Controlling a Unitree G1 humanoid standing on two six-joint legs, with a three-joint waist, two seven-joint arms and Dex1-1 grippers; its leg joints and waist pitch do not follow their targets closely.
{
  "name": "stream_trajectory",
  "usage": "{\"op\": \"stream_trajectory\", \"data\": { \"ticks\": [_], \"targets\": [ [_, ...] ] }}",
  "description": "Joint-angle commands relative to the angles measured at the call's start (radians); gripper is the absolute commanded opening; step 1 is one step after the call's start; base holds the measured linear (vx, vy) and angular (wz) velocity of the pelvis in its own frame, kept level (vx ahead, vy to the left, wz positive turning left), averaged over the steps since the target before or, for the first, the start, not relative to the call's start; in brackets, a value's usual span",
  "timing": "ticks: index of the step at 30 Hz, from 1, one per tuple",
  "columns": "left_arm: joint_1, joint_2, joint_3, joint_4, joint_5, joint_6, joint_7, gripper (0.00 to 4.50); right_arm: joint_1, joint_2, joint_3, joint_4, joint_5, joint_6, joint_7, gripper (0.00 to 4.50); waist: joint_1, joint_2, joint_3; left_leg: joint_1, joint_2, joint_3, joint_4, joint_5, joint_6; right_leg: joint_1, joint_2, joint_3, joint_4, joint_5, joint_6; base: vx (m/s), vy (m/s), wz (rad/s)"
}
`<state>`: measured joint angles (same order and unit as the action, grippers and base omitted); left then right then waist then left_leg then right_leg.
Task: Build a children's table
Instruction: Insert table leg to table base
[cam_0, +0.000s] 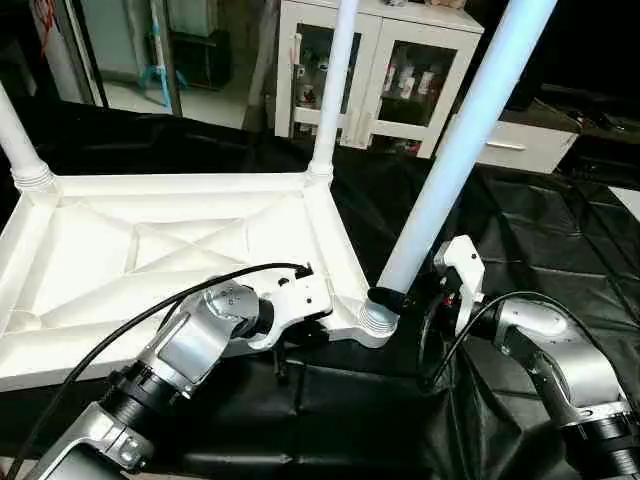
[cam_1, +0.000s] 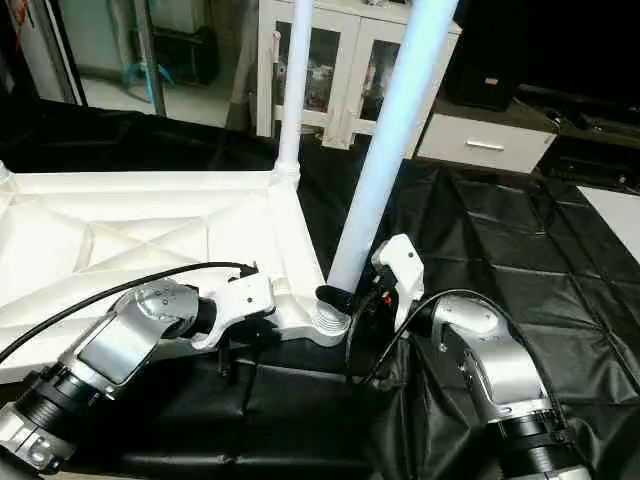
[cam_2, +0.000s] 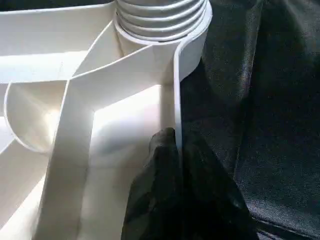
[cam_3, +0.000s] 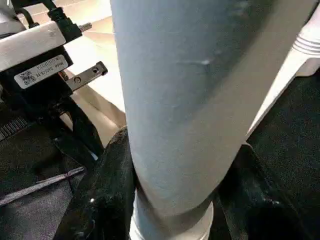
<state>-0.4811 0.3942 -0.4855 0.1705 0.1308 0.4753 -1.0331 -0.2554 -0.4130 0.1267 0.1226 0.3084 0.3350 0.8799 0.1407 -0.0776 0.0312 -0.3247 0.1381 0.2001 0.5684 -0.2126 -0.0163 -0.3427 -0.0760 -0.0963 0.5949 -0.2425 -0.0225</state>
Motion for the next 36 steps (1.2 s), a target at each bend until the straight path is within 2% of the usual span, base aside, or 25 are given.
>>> {"op": "stream_trajectory", "data": {
  "ticks": [1, 6, 10, 11, 14, 15, 16, 17, 18, 19, 20, 21, 22, 23, 24, 25, 26, 27, 28, 30, 31, 32, 34, 35, 36],
  "targets": [
    [-0.003, -0.008, -0.001, -0.011, -0.007, -0.007, 0.013, 0.00, 0.069, -0.018, 0.093, 0.161, -0.105, 0.080, -0.026, 1.84, -0.006, 0.013, -0.010, 0.010, 0.128, -0.075, -0.100, -0.389, -0.072, -0.007, -0.137, 0.088, -0.103, -0.383, -0.105, 0.000, 0.000, 0.00],
    [-0.001, -0.007, 0.001, -0.010, -0.007, -0.008, 0.014, 0.00, 0.063, -0.018, 0.093, 0.169, -0.109, 0.076, -0.034, 1.84, -0.006, 0.012, -0.007, 0.011, 0.128, -0.078, -0.100, -0.409, -0.069, -0.008, -0.140, 0.088, -0.111, -0.455, -0.088, 0.000, 0.000, 0.00],
    [0.001, -0.011, 0.009, -0.004, -0.012, -0.009, 0.022, 0.00, 0.057, -0.005, 0.079, 0.183, -0.120, 0.065, -0.071, 1.84, -0.008, 0.014, -0.007, 0.011, 0.128, -0.079, -0.103, -0.421, -0.075, -0.011, -0.137, 0.087, -0.110, -0.447, -0.086, 0.000, 0.000, 0.00],
    [-0.002, -0.029, 0.026, 0.008, -0.022, -0.002, 0.041, 0.00, 0.040, 0.021, 0.056, 0.213, -0.132, 0.055, -0.140, 1.84, -0.008, 0.017, -0.006, 0.011, 0.128, -0.080, -0.103, -0.428, -0.078, -0.011, -0.137, 0.087, -0.111, -0.453, -0.085, 0.000, 0.000, 0.00],
    [-0.020, -0.086, 0.071, 0.052, -0.040, 0.017, 0.110, 0.00, -0.005, 0.083, 0.004, 0.286, -0.154, 0.045, -0.304, 1.84, -0.028, 0.016, -0.002, 0.006, 0.123, -0.096, -0.106, -0.507, -0.100, -0.010, -0.142, 0.076, -0.122, -0.598, -0.053, 0.000, 0.000, 0.00],
    [-0.052, -0.146, 0.113, 0.105, -0.046, 0.032, 0.192, 0.00, -0.048, 0.139, -0.044, 0.349, -0.162, 0.045, -0.454, 1.84, -0.034, 0.016, 0.001, 0.008, 0.123, -0.098, -0.107, -0.525, -0.105, -0.013, -0.141, 0.074, -0.127, -0.623, -0.045, 0.000, 0.000, 0.00],
    [-0.052, -0.146, 0.113, 0.105, -0.046, 0.032, 0.192, 0.00, -0.048, 0.139, -0.044, 0.349, -0.162, 0.045, -0.454, 1.84, -0.045, 0.019, -0.004, 0.017, 0.118, -0.100, -0.103, -0.558, -0.117, -0.018, -0.138, 0.067, -0.131, -0.641, -0.040, -0.055, 0.022, -0.14],
    [-0.066, -0.168, 0.127, 0.125, -0.047, 0.037, 0.224, 0.00, -0.064, 0.159, -0.062, 0.372, -0.164, 0.047, -0.507, 1.84, -0.047, 0.019, -0.007, 0.017, 0.119, -0.103, -0.102, -0.564, -0.120, -0.014, -0.138, 0.064, -0.131, -0.628, -0.039, -0.053, 0.038, -0.14],
    [-0.092, -0.201, 0.147, 0.152, -0.052, 0.048, 0.264, 0.00, -0.087, 0.186, -0.085, 0.404, -0.165, 0.044, -0.582, 1.84, -0.054, 0.020, -0.009, 0.010, 0.123, -0.107, -0.108, -0.570, -0.125, -0.007, -0.136, 0.062, -0.128, -0.569, -0.046, -0.053, 0.038, -0.14],
    [-0.116, -0.231, 0.165, 0.175, -0.058, 0.054, 0.300, 0.00, -0.108, 0.209, -0.104, 0.432, -0.163, 0.042, -0.642, 1.84, -0.058, 0.026, -0.008, 0.009, 0.122, -0.108, -0.113, -0.587, -0.138, -0.009, -0.130, 0.060, -0.124, -0.514, -0.053, -0.039, 0.051, -0.12],
    [-0.116, -0.231, 0.165, 0.175, -0.058, 0.054, 0.300, 0.00, -0.108, 0.209, -0.104, 0.432, -0.163, 0.042, -0.642, 1.84, -0.058, 0.026, -0.008, 0.009, 0.122, -0.108, -0.113, -0.587, -0.138, -0.009, -0.130, 0.060, -0.124, -0.514, -0.053, 0.000, 0.000, 0.00],
    [-0.144, -0.264, 0.187, 0.202, -0.063, 0.061, 0.342, 0.00, -0.133, 0.235, -0.124, 0.467, -0.159, 0.032, -0.709, 1.84, -0.061, 0.027, -0.011, 0.015, 0.120, -0.101, -0.112, -0.592, -0.143, -0.017, -0.128, 0.064, -0.122, -0.447, -0.066, 0.000, 0.000, 0.00],
    [-0.209, -0.327, 0.219, 0.266, -0.066, 0.061, 0.417, 0.00, -0.192, 0.289, -0.157, 0.546, -0.149, 0.007, -0.825, 1.84, -0.064, 0.030, -0.012, 0.014, 0.118, -0.097, -0.112, -0.580, -0.150, -0.021, -0.128, 0.066, -0.119, -0.405, -0.079, 0.000, 0.000, 0.00],
    [-0.222, -0.338, 0.224, 0.278, -0.065, 0.059, 0.430, 0.00, -0.204, 0.299, -0.163, 0.561, -0.147, 0.002, -0.844, 1.84, -0.068, 0.031, -0.008, 0.016, 0.116, -0.095, -0.113, -0.585, -0.155, -0.028, -0.126, 0.067, -0.119, -0.402, -0.083, 0.000, 0.000, 0.00],
    [-0.255, -0.367, 0.236, 0.311, -0.062, 0.056, 0.463, 0.00, -0.239, 0.324, -0.174, 0.606, -0.144, -0.010, -0.895, 1.84, -0.072, 0.031, -0.010, 0.015, 0.115, -0.098, -0.113, -0.605, -0.167, -0.023, -0.121, 0.061, -0.116, -0.385, -0.082, 0.000, 0.000, 0.00],
    [-0.268, -0.379, 0.241, 0.326, -0.060, 0.054, 0.476, 0.00, -0.253, 0.334, -0.178, 0.626, -0.145, -0.016, -0.916, 1.84, -0.072, 0.029, -0.017, 0.008, 0.117, -0.098, -0.113, -0.566, -0.169, -0.015, -0.125, 0.064, -0.106, -0.314, -0.087, 0.000, 0.000, 0.00],
    [-0.271, -0.381, 0.241, 0.329, -0.060, 0.053, 0.479, 0.00, -0.257, 0.336, -0.179, 0.631, -0.145, -0.018, -0.921, 1.84, -0.072, 0.029, -0.017, 0.008, 0.117, -0.098, -0.113, -0.566, -0.169, -0.015, -0.125, 0.064, -0.106, -0.314, -0.087, 0.000, 0.000, 0.00],
    [-0.303, -0.410, 0.245, 0.356, -0.055, 0.045, 0.511, 0.00, -0.300, 0.357, -0.193, 0.690, -0.146, -0.047, -0.988, 1.84, -0.069, 0.027, -0.022, -0.003, 0.118, -0.088, -0.112, -0.416, -0.166, -0.010, -0.128, 0.072, -0.091, -0.142, -0.113, 0.000, 0.000, 0.00],
    [-0.324, -0.435, 0.250, 0.367, -0.055, 0.040, 0.537, 0.00, -0.332, 0.371, -0.202, 0.730, -0.146, -0.072, -1.039, 1.84, -0.069, 0.020, -0.030, -0.005, 0.117, -0.078, -0.103, -0.311, -0.151, -0.005, -0.127, 0.075, -0.077, -0.042, -0.134, 0.000, 0.000, 0.00],
    [-0.340, -0.458, 0.258, 0.374, -0.056, 0.037, 0.568, 0.00, -0.363, 0.384, -0.208, 0.769, -0.148, -0.096, -1.090, 1.84, -0.068, 0.016, -0.031, -0.005, 0.116, -0.065, -0.096, -0.252, -0.129, -0.010, -0.124, 0.075, -0.072, 0.002, -0.154, 0.000, 0.000, 0.00],
    [-0.343, -0.461, 0.257, 0.376, -0.054, 0.036, 0.575, 0.00, -0.373, 0.387, -0.203, 0.780, -0.157, -0.108, -1.104, 1.84, -0.066, 0.008, -0.031, -0.005, 0.110, -0.055, -0.087, -0.252, -0.105, -0.017, -0.126, 0.075, -0.078, -0.052, -0.169, 0.054, -0.048, -0.01],
    [-0.343, -0.461, 0.257, 0.376, -0.054, 0.036, 0.575, 0.00, -0.373, 0.387, -0.203, 0.780, -0.157, -0.108, -1.104, 1.84, -0.062, 0.009, -0.034, -0.007, 0.110, -0.054, -0.085, -0.225, -0.095, -0.012, -0.129, 0.077, -0.074, -0.028, -0.175, 0.057, -0.054, -0.01],
    [-0.344, -0.461, 0.256, 0.379, -0.053, 0.036, 0.578, 0.00, -0.384, 0.391, -0.200, 0.791, -0.163, -0.119, -1.114, 1.84, -0.050, 0.000, -0.037, -0.013, 0.101, -0.041, -0.069, -0.071, -0.021, -0.006, -0.125, 0.079, -0.055, 0.163, -0.205, 0.052, -0.053, 0.00],
    [-0.349, -0.462, 0.259, 0.399, -0.051, 0.031, 0.582, 0.00, -0.408, 0.399, -0.203, 0.828, -0.173, -0.143, -1.130, 1.84, -0.048, 0.002, -0.036, -0.013, 0.101, -0.040, -0.067, -0.056, -0.004, -0.008, -0.127, 0.079, -0.052, 0.184, -0.218, 0.000, 0.000, 0.00],
    [-0.351, -0.460, 0.262, 0.409, -0.051, 0.029, 0.583, 0.00, -0.419, 0.402, -0.204, 0.846, -0.175, -0.154, -1.134, 1.84, -0.049, 0.001, -0.034, -0.019, 0.100, -0.041, -0.067, -0.052, 0.024, -0.002, -0.128, 0.079, -0.052, 0.172, -0.231, 0.000, 0.000, 0.00]
  ]
}}
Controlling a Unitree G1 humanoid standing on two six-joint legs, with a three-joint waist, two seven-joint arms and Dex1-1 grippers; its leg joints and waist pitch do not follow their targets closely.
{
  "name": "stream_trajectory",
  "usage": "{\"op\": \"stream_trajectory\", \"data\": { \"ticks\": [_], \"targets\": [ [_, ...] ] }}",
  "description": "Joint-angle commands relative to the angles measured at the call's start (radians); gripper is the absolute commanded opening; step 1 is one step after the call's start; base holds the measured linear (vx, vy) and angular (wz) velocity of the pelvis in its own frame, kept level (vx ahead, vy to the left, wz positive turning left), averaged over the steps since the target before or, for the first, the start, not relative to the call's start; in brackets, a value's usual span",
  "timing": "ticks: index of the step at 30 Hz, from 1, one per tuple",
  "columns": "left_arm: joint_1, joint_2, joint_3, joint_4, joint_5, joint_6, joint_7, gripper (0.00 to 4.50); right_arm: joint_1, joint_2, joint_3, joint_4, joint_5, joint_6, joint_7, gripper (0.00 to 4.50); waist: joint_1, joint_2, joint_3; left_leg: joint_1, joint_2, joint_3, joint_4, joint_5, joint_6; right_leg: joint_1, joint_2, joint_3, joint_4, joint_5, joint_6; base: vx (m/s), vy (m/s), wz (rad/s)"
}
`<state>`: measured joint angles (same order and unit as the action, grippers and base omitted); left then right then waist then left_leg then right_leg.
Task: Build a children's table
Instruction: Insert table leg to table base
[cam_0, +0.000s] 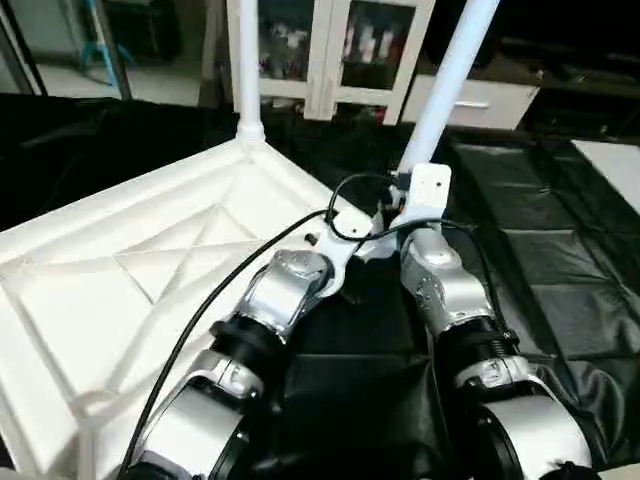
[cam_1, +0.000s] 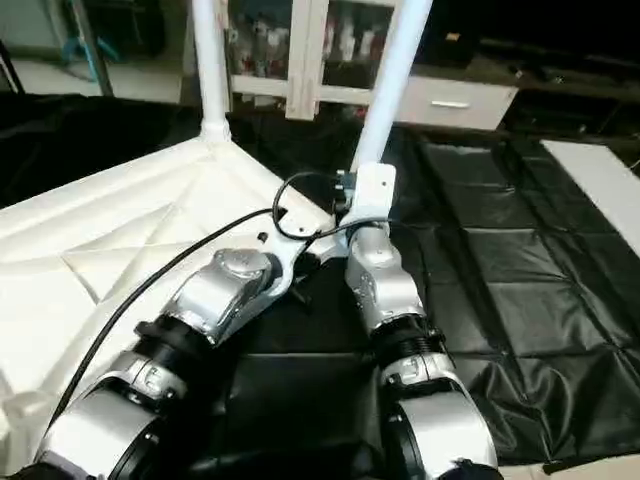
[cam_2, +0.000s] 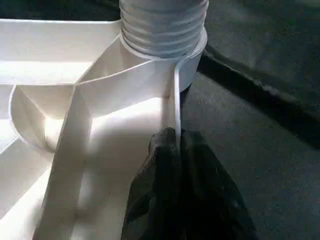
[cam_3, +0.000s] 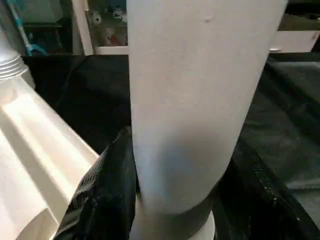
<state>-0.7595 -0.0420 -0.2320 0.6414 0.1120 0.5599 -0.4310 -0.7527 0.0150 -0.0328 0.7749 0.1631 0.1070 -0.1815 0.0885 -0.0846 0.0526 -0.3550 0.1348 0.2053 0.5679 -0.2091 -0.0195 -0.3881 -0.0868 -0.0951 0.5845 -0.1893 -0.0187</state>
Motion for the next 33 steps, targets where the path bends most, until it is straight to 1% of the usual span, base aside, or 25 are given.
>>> {"op": "stream_trajectory", "data": {
  "ticks": [1, 2, 4, 6, 8, 11, 12, 13, 14, 15, 16, 17, 18, 19, 20, 21, 22, 23, 25, 26, 27, 29, 30, 31, 33],
  "targets": [
    [-0.073, -0.022, 0.010, -0.057, -0.032, -0.056, -0.020, 0.00, 0.071, -0.024, -0.047, 0.206, -0.029, 0.067, -0.074, 1.84, 0.005, 0.007, -0.056, 0.013, 0.106, -0.046, -0.065, -0.059, 0.042, 0.044, -0.119, 0.077, -0.042, 0.089, -0.238, 0.000, 0.000, 0.00],
    [-0.074, -0.022, 0.011, -0.054, -0.032, -0.056, -0.020, 0.00, 0.067, -0.023, -0.047, 0.214, -0.028, 0.062, -0.075, 1.84, 0.006, 0.009, -0.054, 0.014, 0.108, -0.047, -0.066, -0.069, 0.044, 0.043, -0.117, 0.077, -0.045, 0.064, -0.237, 0.000, 0.000, 0.00],
    [-0.078, -0.022, 0.014, -0.044, -0.033, -0.059, -0.018, 0.00, 0.050, -0.022, -0.048, 0.247, -0.025, 0.041, -0.074, 1.84, 0.003, 0.012, -0.051, 0.017, 0.112, -0.049, -0.071, -0.116, 0.033, 0.039, -0.113, 0.076, -0.051, -0.020, -0.230, 0.000, 0.000, 0.00],
    [-0.076, -0.020, 0.013, -0.045, -0.034, -0.057, -0.019, 0.00, 0.038, -0.024, -0.035, 0.265, -0.035, 0.027, -0.063, 1.84, -0.001, 0.016, -0.050, 0.021, 0.118, -0.053, -0.077, -0.173, -0.003, 0.035, -0.109, 0.075, -0.056, -0.092, -0.212, 0.000, 0.000, 0.00],
    [-0.076, -0.021, 0.013, -0.043, -0.033, -0.056, -0.021, 0.00, 0.030, -0.022, -0.028, 0.270, -0.042, 0.019, -0.053, 1.84, -0.001, 0.016, -0.051, 0.022, 0.116, -0.053, -0.078, -0.190, -0.026, 0.034, -0.108, 0.076, -0.055, -0.091, -0.203, 0.000, 0.000, 0.00],
    [-0.077, -0.022, 0.013, -0.040, -0.033, -0.057, -0.024, 0.00, 0.021, -0.018, -0.031, 0.275, -0.040, -0.003, -0.037, 1.84, 0.000, 0.015, -0.052, 0.019, 0.115, -0.053, -0.077, -0.175, -0.025, 0.037, -0.110, 0.076, -0.052, -0.062, -0.204, 0.000, 0.000, 0.00],
    [-0.078, -0.023, 0.013, -0.038, -0.033, -0.058, -0.025, 0.00, 0.017, -0.017, -0.035, 0.277, -0.035, -0.014, -0.030, 1.84, 0.000, 0.013, -0.052, 0.018, 0.113, -0.052, -0.075, -0.162, -0.015, 0.038, -0.110, 0.077, -0.050, -0.046, -0.207, 0.000, 0.000, 0.00],
    [-0.078, -0.023, 0.013, -0.037, -0.033, -0.058, -0.026, 0.00, 0.014, -0.017, -0.035, 0.279, -0.034, -0.016, -0.030, 2.19, 0.000, 0.013, -0.053, 0.018, 0.113, -0.051, -0.074, -0.159, -0.013, 0.038, -0.112, 0.077, -0.050, -0.045, -0.210, 0.000, 0.000, 0.00],
    [-0.079, -0.022, 0.013, -0.035, -0.032, -0.059, -0.026, 0.00, 0.011, -0.017, -0.036, 0.285, -0.033, -0.023, -0.028, 2.40, 0.000, 0.013, -0.053, 0.018, 0.113, -0.051, -0.073, -0.157, -0.011, 0.039, -0.112, 0.077, -0.050, -0.045, -0.212, 0.000, 0.000, 0.00],
    [-0.079, -0.021, 0.014, -0.030, -0.032, -0.063, -0.029, 0.00, 0.001, -0.018, -0.036, 0.294, -0.029, -0.040, -0.015, 2.57, 0.000, 0.011, -0.055, 0.020, 0.112, -0.050, -0.070, -0.141, -0.004, 0.038, -0.110, 0.076, -0.048, -0.037, -0.221, 0.000, 0.000, 0.00],
    [-0.079, -0.020, 0.014, -0.030, -0.032, -0.063, -0.030, 0.00, -0.001, -0.019, -0.036, 0.291, -0.028, -0.043, -0.010, 2.57, 0.000, 0.011, -0.055, 0.020, 0.112, -0.050, -0.070, -0.141, -0.004, 0.038, -0.110, 0.076, -0.048, -0.037, -0.221, 0.000, 0.000, 0.00],
    [-0.079, -0.019, 0.014, -0.029, -0.032, -0.064, -0.031, 0.00, -0.002, -0.019, -0.036, 0.289, -0.027, -0.044, -0.006, 2.76, 0.011, 0.011, -0.057, 0.025, 0.110, -0.041, -0.063, -0.100, 0.012, 0.033, -0.110, 0.077, -0.042, 0.030, -0.238, 0.000, 0.000, 0.00],
    [-0.079, -0.016, 0.014, -0.030, -0.032, -0.064, -0.033, 0.00, -0.004, -0.020, -0.036, 0.281, -0.025, -0.046, 0.004, 2.76, 0.011, 0.008, -0.061, 0.023, 0.109, -0.044, -0.060, -0.071, 0.021, 0.038, -0.108, 0.075, -0.033, 0.069, -0.245, 0.000, 0.000, 0.00],
    [-0.079, -0.016, 0.014, -0.030, -0.032, -0.064, -0.033, 0.00, -0.004, -0.020, -0.036, 0.281, -0.025, -0.046, 0.004, 2.88, 0.010, 0.009, -0.061, 0.016, 0.109, -0.044, -0.058, -0.025, 0.048, 0.041, -0.105, 0.074, -0.026, 0.122, -0.255, 0.000, 0.000, 0.00],
    [-0.078, -0.012, 0.016, -0.032, -0.033, -0.064, -0.036, 0.00, -0.006, -0.023, -0.031, 0.268, -0.028, -0.047, 0.015, 3.03, 0.011, 0.008, -0.062, 0.017, 0.108, -0.044, -0.056, -0.013, 0.059, 0.041, -0.105, 0.073, -0.025, 0.137, -0.258, 0.000, 0.000, 0.00],
    [-0.078, -0.008, 0.017, -0.032, -0.034, -0.066, -0.039, 0.00, -0.005, -0.027, -0.025, 0.253, -0.030, -0.045, 0.030, 3.11, 0.013, 0.005, -0.063, 0.014, 0.106, -0.041, -0.050, 0.020, 0.091, 0.040, -0.106, 0.072, -0.021, 0.176, -0.271, 0.000, 0.000, 0.00],
    [-0.078, -0.008, 0.017, -0.032, -0.034, -0.066, -0.039, 0.00, -0.005, -0.027, -0.025, 0.253, -0.030, -0.045, 0.030, 3.11, 0.013, 0.005, -0.062, 0.012, 0.106, -0.041, -0.049, 0.016, 0.100, 0.041, -0.108, 0.072, -0.022, 0.169, -0.273, 0.000, 0.000, 0.00],
    [-0.078, -0.005, 0.018, -0.032, -0.034, -0.067, -0.041, 0.00, -0.004, -0.029, -0.021, 0.242, -0.032, -0.044, 0.040, 3.26, 0.014, 0.005, -0.062, 0.012, 0.108, -0.042, -0.050, 0.008, 0.104, 0.041, -0.108, 0.072, -0.023, 0.153, -0.273, 0.000, 0.000, 0.00],
    [-0.078, -0.001, 0.019, -0.032, -0.034, -0.068, -0.044, 0.00, 0.001, -0.033, -0.013, 0.218, -0.034, -0.044, 0.057, 3.46, 0.016, 0.007, -0.060, 0.012, 0.110, -0.043, -0.051, -0.029, 0.100, 0.042, -0.109, 0.072, -0.029, 0.088, -0.268, 0.000, 0.000, 0.00],
    [-0.076, 0.005, 0.020, -0.035, -0.034, -0.068, -0.050, 0.00, 0.008, -0.039, -0.008, 0.189, -0.033, -0.041, 0.082, 3.50, 0.015, 0.007, -0.059, 0.012, 0.112, -0.044, -0.052, -0.036, 0.096, 0.041, -0.109, 0.072, -0.029, 0.076, -0.266, 0.000, 0.000, 0.00],
    [-0.076, 0.007, 0.019, -0.035, -0.034, -0.069, -0.054, 0.00, 0.013, -0.042, -0.005, 0.173, -0.032, -0.039, 0.096, 3.58, 0.017, 0.008, -0.061, 0.012, 0.111, -0.045, -0.051, -0.038, 0.089, 0.042, -0.110, 0.072, -0.028, 0.070, -0.265, 0.000, 0.000, 0.00],
    [-0.075, 0.010, 0.019, -0.036, -0.034, -0.069, -0.059, 0.00, 0.020, -0.046, 0.000, 0.152, -0.031, -0.036, 0.114, 3.82, 0.017, 0.005, -0.061, 0.011, 0.112, -0.045, -0.050, -0.031, 0.091, 0.043, -0.109, 0.072, -0.027, 0.081, -0.265, 0.000, 0.000, 0.00],
    [-0.073, 0.017, 0.017, -0.038, -0.035, -0.070, -0.069, 0.00, 0.047, -0.056, 0.011, 0.089, -0.024, -0.023, 0.165, 3.89, 0.016, 0.004, -0.063, 0.010, 0.111, -0.045, -0.048, -0.017, 0.094, 0.044, -0.109, 0.072, -0.024, 0.090, -0.271, 0.000, 0.000, 0.00],
    [-0.071, 0.023, 0.015, -0.037, -0.036, -0.071, -0.077, 0.00, 0.078, -0.070, 0.025, 0.021, -0.023, -0.003, 0.205, 4.03, 0.019, 0.007, -0.062, 0.011, 0.109, -0.043, -0.045, -0.008, 0.106, 0.044, -0.110, 0.072, -0.023, 0.104, -0.272, 0.000, 0.000, 0.00],
    [-0.071, 0.029, 0.014, -0.034, -0.037, -0.073, -0.085, 0.00, 0.107, -0.083, 0.038, -0.042, -0.025, 0.018, 0.241, 4.15, 0.021, 0.004, -0.061, 0.006, 0.109, -0.045, -0.043, 0.020, 0.130, 0.047, -0.110, 0.072, -0.022, 0.115, -0.270, 0.000, 0.000, 0.00]
  ]
}}
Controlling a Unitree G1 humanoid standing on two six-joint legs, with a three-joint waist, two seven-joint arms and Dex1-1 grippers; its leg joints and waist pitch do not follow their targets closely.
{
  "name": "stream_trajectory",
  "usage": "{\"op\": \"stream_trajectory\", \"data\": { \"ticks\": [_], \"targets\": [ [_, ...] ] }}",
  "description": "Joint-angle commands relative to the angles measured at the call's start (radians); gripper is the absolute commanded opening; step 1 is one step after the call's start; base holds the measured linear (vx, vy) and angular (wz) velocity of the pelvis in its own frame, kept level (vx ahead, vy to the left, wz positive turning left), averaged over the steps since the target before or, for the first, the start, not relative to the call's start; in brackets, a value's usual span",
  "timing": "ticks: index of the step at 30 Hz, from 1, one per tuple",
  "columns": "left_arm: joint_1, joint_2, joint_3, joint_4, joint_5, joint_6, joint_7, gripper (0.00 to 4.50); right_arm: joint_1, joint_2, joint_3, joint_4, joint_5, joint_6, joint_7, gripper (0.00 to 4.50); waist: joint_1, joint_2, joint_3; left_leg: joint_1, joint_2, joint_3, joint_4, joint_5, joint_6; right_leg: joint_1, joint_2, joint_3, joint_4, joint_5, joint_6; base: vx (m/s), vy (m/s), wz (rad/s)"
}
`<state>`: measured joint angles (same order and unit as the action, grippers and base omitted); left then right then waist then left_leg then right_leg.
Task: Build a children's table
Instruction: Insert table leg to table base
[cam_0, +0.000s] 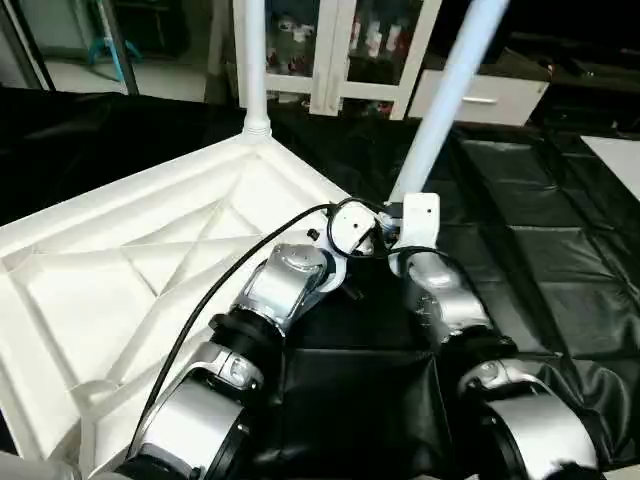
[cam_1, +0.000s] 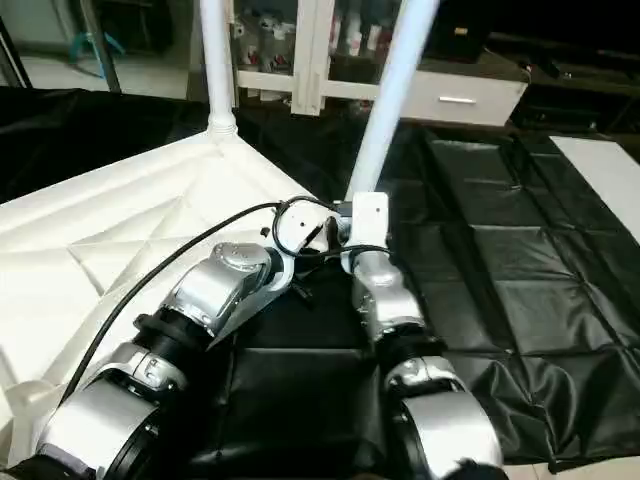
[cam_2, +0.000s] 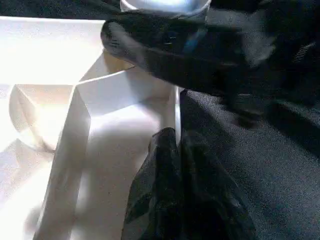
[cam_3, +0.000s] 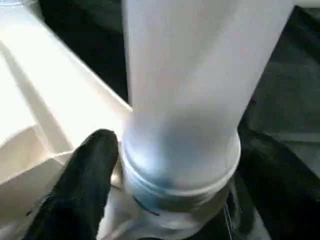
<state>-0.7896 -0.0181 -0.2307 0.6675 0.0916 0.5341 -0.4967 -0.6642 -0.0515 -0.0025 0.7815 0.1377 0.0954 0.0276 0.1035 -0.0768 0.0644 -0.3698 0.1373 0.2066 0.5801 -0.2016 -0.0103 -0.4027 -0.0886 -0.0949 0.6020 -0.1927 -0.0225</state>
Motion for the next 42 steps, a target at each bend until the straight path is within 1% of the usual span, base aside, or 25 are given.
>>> {"op": "stream_trajectory", "data": {
  "ticks": [1, 4, 6, 7, 10, 11, 13, 14, 15, 16, 17, 19, 20, 21, 22, 24, 25, 29, 31, 33, 35, 37, 40, 41, 42],
  "targets": [
    [-0.041, 0.005, 0.012, -0.060, -0.016, -0.047, -0.019, 0.00, 0.019, -0.016, 0.007, -0.049, 0.000, 0.030, 0.032, 4.25, 0.007, -0.004, -0.072, 0.020, 0.107, -0.047, -0.055, 0.011, 0.122, 0.062, -0.109, 0.072, -0.041, 0.108, -0.268, 0.000, 0.000, 0.00],
    [-0.040, 0.008, 0.010, -0.059, -0.016, -0.047, -0.027, 0.00, 0.083, -0.053, 0.022, -0.173, 0.002, 0.071, 0.074, 4.46, 0.007, 0.002, -0.070, 0.023, 0.109, -0.047, -0.055, -0.012, 0.112, 0.058, -0.108, 0.071, -0.046, 0.054, -0.270, 0.000, 0.000, 0.00],
    [-0.040, 0.009, 0.010, -0.059, -0.016, -0.047, -0.027, 0.00, 0.085, -0.054, 0.022, -0.176, 0.003, 0.073, 0.075, 4.46, 0.007, 0.001, -0.070, 0.022, 0.109, -0.048, -0.056, -0.020, 0.103, 0.057, -0.107, 0.071, -0.046, 0.041, -0.271, 0.000, 0.000, 0.00],
    [-0.040, 0.010, 0.007, -0.058, -0.016, -0.046, -0.032, 0.00, 0.121, -0.072, 0.027, -0.253, 0.012, 0.100, 0.109, 4.46, 0.007, 0.001, -0.069, 0.022, 0.109, -0.048, -0.056, -0.025, 0.101, 0.057, -0.106, 0.071, -0.048, 0.035, -0.269, 0.000, 0.000, 0.00],
    [-0.039, 0.011, 0.005, -0.058, -0.017, -0.046, -0.034, 0.00, 0.137, -0.080, 0.029, -0.290, 0.017, 0.113, 0.125, 4.46, 0.011, 0.000, -0.069, 0.020, 0.110, -0.050, -0.056, -0.034, 0.096, 0.059, -0.108, 0.071, -0.048, 0.026, -0.261, 0.000, 0.000, 0.00],
    [-0.037, 0.014, 0.001, -0.059, -0.018, -0.045, -0.040, 0.00, 0.165, -0.095, 0.036, -0.350, 0.027, 0.138, 0.158, 4.46, 0.012, -0.001, -0.068, 0.021, 0.108, -0.048, -0.055, -0.042, 0.092, 0.057, -0.108, 0.072, -0.051, 0.016, -0.260, 0.000, 0.000, 0.00],
    [-0.033, 0.018, -0.004, -0.060, -0.020, -0.044, -0.051, 0.00, 0.203, -0.117, 0.050, -0.430, 0.047, 0.174, 0.216, 4.46, 0.014, 0.000, -0.068, 0.019, 0.109, -0.050, -0.055, -0.035, 0.099, 0.060, -0.107, 0.073, -0.047, 0.035, -0.257, 0.000, 0.000, 0.00],
    [-0.029, 0.022, -0.007, -0.062, -0.020, -0.044, -0.059, 0.00, 0.230, -0.140, 0.069, -0.484, 0.069, 0.202, 0.277, 4.46, 0.019, 0.004, -0.069, 0.022, 0.109, -0.050, -0.054, -0.034, 0.100, 0.059, -0.109, 0.072, -0.049, 0.036, -0.256, 0.000, 0.000, 0.00],
    [-0.029, 0.022, -0.007, -0.062, -0.020, -0.044, -0.059, 0.00, 0.230, -0.140, 0.069, -0.484, 0.069, 0.202, 0.277, 4.46, 0.020, 0.000, -0.070, 0.020, 0.109, -0.050, -0.051, -0.030, 0.109, 0.062, -0.109, 0.072, -0.046, 0.049, -0.255, 0.000, 0.000, 0.00],
    [-0.024, 0.026, -0.011, -0.067, -0.020, -0.041, -0.068, 0.00, 0.249, -0.160, 0.080, -0.517, 0.084, 0.213, 0.319, 4.46, 0.019, 0.004, -0.070, 0.017, 0.110, -0.052, -0.053, -0.028, 0.109, 0.060, -0.110, 0.072, -0.046, 0.046, -0.260, 0.000, 0.000, 0.00],
    [-0.020, 0.029, -0.014, -0.071, -0.020, -0.039, -0.075, 0.00, 0.263, -0.175, 0.088, -0.541, 0.096, 0.222, 0.351, 4.46, 0.021, 0.002, -0.070, 0.019, 0.109, -0.051, -0.051, -0.036, 0.111, 0.061, -0.108, 0.071, -0.049, 0.041, -0.260, 0.000, 0.000, 0.00],
    [0.012, 0.057, -0.042, -0.108, -0.019, -0.030, -0.133, 0.00, 0.325, -0.277, 0.109, -0.627, 0.134, 0.244, 0.504, 4.46, 0.025, 0.006, -0.068, 0.019, 0.112, -0.052, -0.050, -0.049, 0.109, 0.062, -0.110, 0.072, -0.048, 0.032, -0.259, 0.000, 0.000, 0.00],
    [0.024, 0.067, -0.052, -0.122, -0.019, -0.030, -0.155, 0.00, 0.338, -0.308, 0.107, -0.641, 0.138, 0.241, 0.539, 4.46, 0.028, 0.004, -0.067, 0.016, 0.113, -0.053, -0.051, -0.056, 0.109, 0.065, -0.111, 0.071, -0.050, 0.027, -0.255, 0.000, 0.000, 0.00],
    [0.032, 0.074, -0.058, -0.130, -0.020, -0.030, -0.169, 0.00, 0.347, -0.328, 0.105, -0.651, 0.141, 0.239, 0.562, 4.46, 0.033, 0.005, -0.066, 0.018, 0.116, -0.053, -0.051, -0.064, 0.104, 0.065, -0.111, 0.072, -0.049, 0.017, -0.253, 0.000, 0.000, 0.00],
    [0.064, 0.105, -0.087, -0.168, -0.020, -0.032, -0.225, 0.00, 0.372, -0.399, 0.085, -0.671, 0.151, 0.231, 0.643, 4.46, 0.036, 0.006, -0.065, 0.019, 0.113, -0.051, -0.051, -0.071, 0.096, 0.060, -0.109, 0.072, -0.053, -0.002, -0.255, 0.000, 0.000, 0.00],
    [0.078, 0.121, -0.101, -0.185, -0.020, -0.044, -0.253, 0.00, 0.379, -0.423, 0.076, -0.676, 0.160, 0.226, 0.677, 4.46, 0.040, 0.006, -0.060, 0.018, 0.115, -0.052, -0.054, -0.119, 0.077, 0.061, -0.113, 0.074, -0.061, -0.074, -0.244, 0.000, 0.000, 0.00],
    [0.095, 0.140, -0.117, -0.207, -0.021, -0.045, -0.287, 0.00, 0.388, -0.450, 0.065, -0.683, 0.168, 0.226, 0.713, 4.46, 0.041, 0.010, -0.060, 0.021, 0.115, -0.052, -0.056, -0.129, 0.071, 0.058, -0.112, 0.074, -0.064, -0.097, -0.240, 0.000, 0.000, 0.00],
    [0.180, 0.235, -0.179, -0.315, -0.038, -0.090, -0.433, 0.00, 0.422, -0.571, 0.048, -0.710, 0.221, 0.262, 0.887, 4.46, 0.044, 0.013, -0.060, 0.021, 0.118, -0.056, -0.058, -0.147, 0.057, 0.062, -0.112, 0.073, -0.065, -0.132, -0.232, 0.000, 0.000, 0.00],
    [0.189, 0.249, -0.188, -0.332, -0.039, -0.080, -0.445, 0.00, 0.427, -0.584, 0.049, -0.720, 0.233, 0.266, 0.909, 4.46, 0.046, 0.016, -0.059, 0.026, 0.118, -0.053, -0.058, -0.144, 0.058, 0.055, -0.109, 0.074, -0.065, -0.123, -0.235, 0.000, 0.000, 0.00],
    [0.227, 0.308, -0.219, -0.410, -0.050, -0.059, -0.514, 0.00, 0.438, -0.625, 0.048, -0.736, 0.287, 0.284, 0.999, 4.46, 0.047, 0.016, -0.058, 0.024, 0.119, -0.056, -0.061, -0.176, 0.047, 0.058, -0.112, 0.073, -0.069, -0.166, -0.231, 0.000, 0.000, 0.00],
    [0.240, 0.330, -0.232, -0.440, -0.057, -0.056, -0.550, 0.00, 0.436, -0.633, 0.046, -0.734, 0.296, 0.290, 1.028, 4.46, 0.049, 0.016, -0.059, 0.025, 0.120, -0.057, -0.061, -0.176, 0.039, 0.057, -0.113, 0.072, -0.068, -0.175, -0.228, 0.000, 0.000, 0.00],
    [0.276, 0.388, -0.268, -0.516, -0.074, -0.064, -0.643, 0.00, 0.423, -0.655, 0.053, -0.715, 0.291, 0.270, 1.088, 4.46, 0.048, 0.018, -0.060, 0.026, 0.120, -0.056, -0.061, -0.163, 0.035, 0.056, -0.110, 0.072, -0.063, -0.155, -0.236, 0.000, 0.000, 0.00],
    [0.290, 0.411, -0.284, -0.550, -0.083, -0.062, -0.682, 0.00, 0.415, -0.663, 0.064, -0.706, 0.282, 0.264, 1.106, 4.46, 0.049, 0.019, -0.060, 0.029, 0.118, -0.053, -0.060, -0.155, 0.031, 0.052, -0.108, 0.072, -0.062, -0.140, -0.242, 0.000, 0.000, 0.00],
    [0.296, 0.426, -0.295, -0.571, -0.089, -0.044, -0.702, 0.00, 0.411, -0.668, 0.074, -0.706, 0.279, 0.267, 1.121, 4.46, 0.051, 0.015, -0.060, 0.028, 0.117, -0.053, -0.059, -0.150, 0.031, 0.054, -0.109, 0.071, -0.059, -0.138, -0.249, 0.000, 0.000, 0.00],
    [0.296, 0.426, -0.295, -0.571, -0.089, -0.044, -0.702, 0.00, 0.411, -0.668, 0.074, -0.706, 0.279, 0.267, 1.121, 4.46, 0.051, 0.015, -0.059, 0.028, 0.117, -0.053, -0.060, -0.148, 0.031, 0.054, -0.109, 0.071, -0.060, -0.142, -0.247, 0.000, 0.000, 0.00]
  ]
}}
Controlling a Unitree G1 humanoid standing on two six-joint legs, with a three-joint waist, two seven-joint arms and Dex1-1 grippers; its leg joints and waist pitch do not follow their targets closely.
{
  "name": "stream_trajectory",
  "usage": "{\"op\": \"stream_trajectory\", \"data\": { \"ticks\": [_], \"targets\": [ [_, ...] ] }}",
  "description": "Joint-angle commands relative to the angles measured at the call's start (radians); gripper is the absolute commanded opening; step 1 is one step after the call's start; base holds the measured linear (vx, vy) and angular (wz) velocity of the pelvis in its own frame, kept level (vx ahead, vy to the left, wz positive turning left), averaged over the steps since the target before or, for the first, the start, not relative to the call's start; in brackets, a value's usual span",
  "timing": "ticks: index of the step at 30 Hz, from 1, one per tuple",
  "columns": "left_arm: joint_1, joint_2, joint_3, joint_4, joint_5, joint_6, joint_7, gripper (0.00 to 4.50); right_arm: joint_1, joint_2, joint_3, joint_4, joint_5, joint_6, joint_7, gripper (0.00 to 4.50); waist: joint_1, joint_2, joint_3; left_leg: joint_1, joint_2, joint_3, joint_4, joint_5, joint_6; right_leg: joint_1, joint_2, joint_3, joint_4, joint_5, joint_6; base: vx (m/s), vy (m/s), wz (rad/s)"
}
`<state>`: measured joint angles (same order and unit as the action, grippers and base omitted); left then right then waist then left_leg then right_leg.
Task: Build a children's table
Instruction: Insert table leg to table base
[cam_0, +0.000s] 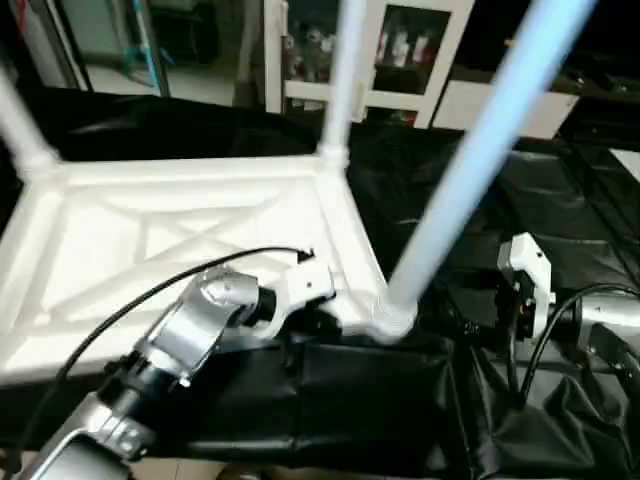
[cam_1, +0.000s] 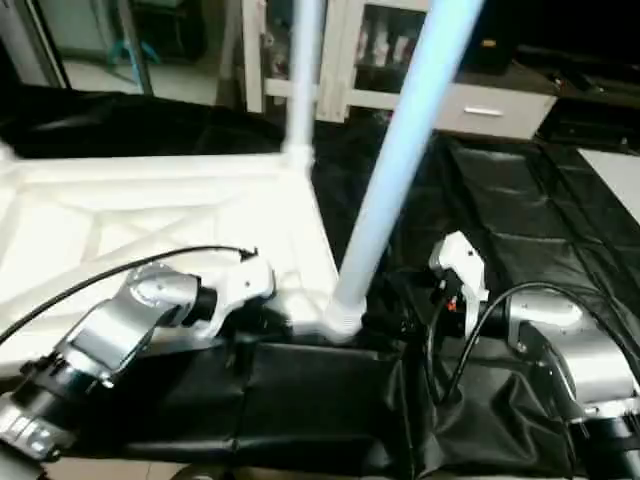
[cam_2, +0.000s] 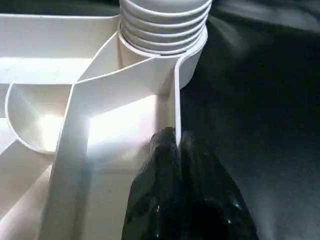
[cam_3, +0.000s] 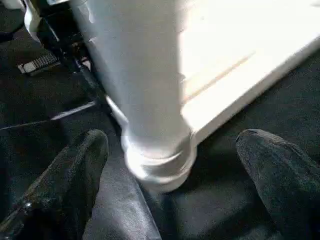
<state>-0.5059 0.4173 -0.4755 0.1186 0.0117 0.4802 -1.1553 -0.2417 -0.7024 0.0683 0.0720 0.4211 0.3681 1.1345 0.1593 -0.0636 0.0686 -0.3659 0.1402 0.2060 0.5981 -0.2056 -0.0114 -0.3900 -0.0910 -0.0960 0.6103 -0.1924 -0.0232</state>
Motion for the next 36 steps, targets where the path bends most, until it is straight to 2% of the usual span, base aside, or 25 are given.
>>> {"op": "stream_trajectory", "data": {
  "ticks": [1, 2, 4, 6, 11, 16, 19, 23, 24, 31, 36],
  "targets": [
    [0.020, 0.017, -0.070, -0.055, -0.016, 0.026, -0.078, 0.00, -0.014, -0.024, 0.020, -0.001, -0.007, 0.000, 0.036, 4.46, -0.002, 0.002, -0.063, 0.028, 0.115, -0.051, -0.077, -0.152, 0.026, 0.039, -0.106, 0.072, -0.068, -0.148, -0.246, 0.000, 0.000, 0.00],
    [0.025, 0.036, -0.085, -0.079, -0.021, 0.032, -0.101, 0.00, -0.015, -0.029, 0.032, -0.005, -0.011, -0.001, 0.050, 4.46, -0.003, 0.003, -0.063, 0.025, 0.116, -0.053, -0.080, -0.158, 0.024, 0.043, -0.106, 0.072, -0.067, -0.157, -0.241, 0.000, 0.000, 0.00],
    [0.027, 0.042, -0.089, -0.089, -0.022, 0.039, -0.105, 0.00, -0.016, -0.030, 0.044, -0.009, -0.015, 0.000, 0.061, 4.46, -0.003, 0.003, -0.060, 0.025, 0.115, -0.053, -0.081, -0.173, 0.019, 0.041, -0.106, 0.073, -0.070, -0.171, -0.239, 0.000, 0.000, 0.00],
    [0.032, 0.049, -0.094, -0.108, -0.025, 0.056, -0.108, 0.00, -0.022, -0.025, 0.068, -0.014, -0.024, 0.001, 0.087, 4.46, -0.003, 0.002, -0.059, 0.027, 0.115, -0.055, -0.082, -0.202, 0.000, 0.042, -0.110, 0.074, -0.076, -0.224, -0.226, 0.000, 0.000, 0.00],
    [0.033, 0.054, -0.101, -0.117, -0.021, 0.063, -0.112, 0.00, -0.034, -0.009, 0.102, -0.016, -0.038, -0.016, 0.117, 4.46, -0.004, 0.002, -0.058, 0.029, 0.114, -0.058, -0.085, -0.228, -0.016, 0.043, -0.111, 0.074, -0.081, -0.275, -0.206, 0.000, 0.000, 0.00],
    [0.030, 0.058, -0.104, -0.121, -0.024, 0.069, -0.110, 0.00, -0.049, 0.012, 0.125, -0.006, -0.051, -0.036, 0.117, 4.46, -0.003, 0.004, -0.062, 0.030, 0.114, -0.057, -0.084, -0.200, -0.018, 0.042, -0.107, 0.073, -0.073, -0.214, -0.215, 0.000, 0.000, 0.00],
    [0.028, 0.058, -0.106, -0.121, -0.022, 0.072, -0.107, 0.00, -0.059, 0.042, 0.151, 0.017, -0.090, -0.086, 0.109, 4.46, -0.004, 0.004, -0.064, 0.028, 0.112, -0.055, -0.082, -0.183, -0.014, 0.043, -0.106, 0.073, -0.068, -0.177, -0.225, 0.000, 0.000, 0.00],
    [0.024, 0.057, -0.107, -0.118, -0.022, 0.073, -0.104, 0.00, -0.068, 0.057, 0.180, 0.042, -0.127, -0.119, 0.110, 4.46, -0.004, 0.003, -0.064, 0.028, 0.112, -0.055, -0.081, -0.187, -0.015, 0.044, -0.107, 0.073, -0.069, -0.190, -0.227, 0.000, 0.000, 0.00],
    [0.022, 0.055, -0.106, -0.116, -0.022, 0.072, -0.102, 0.00, -0.074, 0.063, 0.191, 0.055, -0.139, -0.132, 0.109, 4.20, -0.005, 0.005, -0.064, 0.028, 0.112, -0.056, -0.082, -0.186, -0.016, 0.044, -0.106, 0.073, -0.068, -0.188, -0.227, 0.000, 0.000, 0.00],
    [0.016, 0.045, -0.102, -0.102, -0.017, 0.066, -0.087, 0.00, -0.092, 0.087, 0.206, 0.098, -0.171, -0.172, 0.112, 3.72, -0.005, 0.003, -0.064, 0.029, 0.112, -0.054, -0.080, -0.183, -0.010, 0.045, -0.107, 0.073, -0.068, -0.182, -0.231, 0.000, 0.000, 0.00],
    [0.016, 0.044, -0.100, -0.103, -0.018, 0.069, -0.084, 0.00, -0.095, 0.090, 0.205, 0.114, -0.171, -0.183, 0.117, 3.24, -0.006, 0.002, -0.063, 0.030, 0.113, -0.056, -0.082, -0.217, -0.018, 0.044, -0.108, 0.074, -0.074, -0.233, -0.217, 0.000, 0.000, 0.00]
  ]
}}
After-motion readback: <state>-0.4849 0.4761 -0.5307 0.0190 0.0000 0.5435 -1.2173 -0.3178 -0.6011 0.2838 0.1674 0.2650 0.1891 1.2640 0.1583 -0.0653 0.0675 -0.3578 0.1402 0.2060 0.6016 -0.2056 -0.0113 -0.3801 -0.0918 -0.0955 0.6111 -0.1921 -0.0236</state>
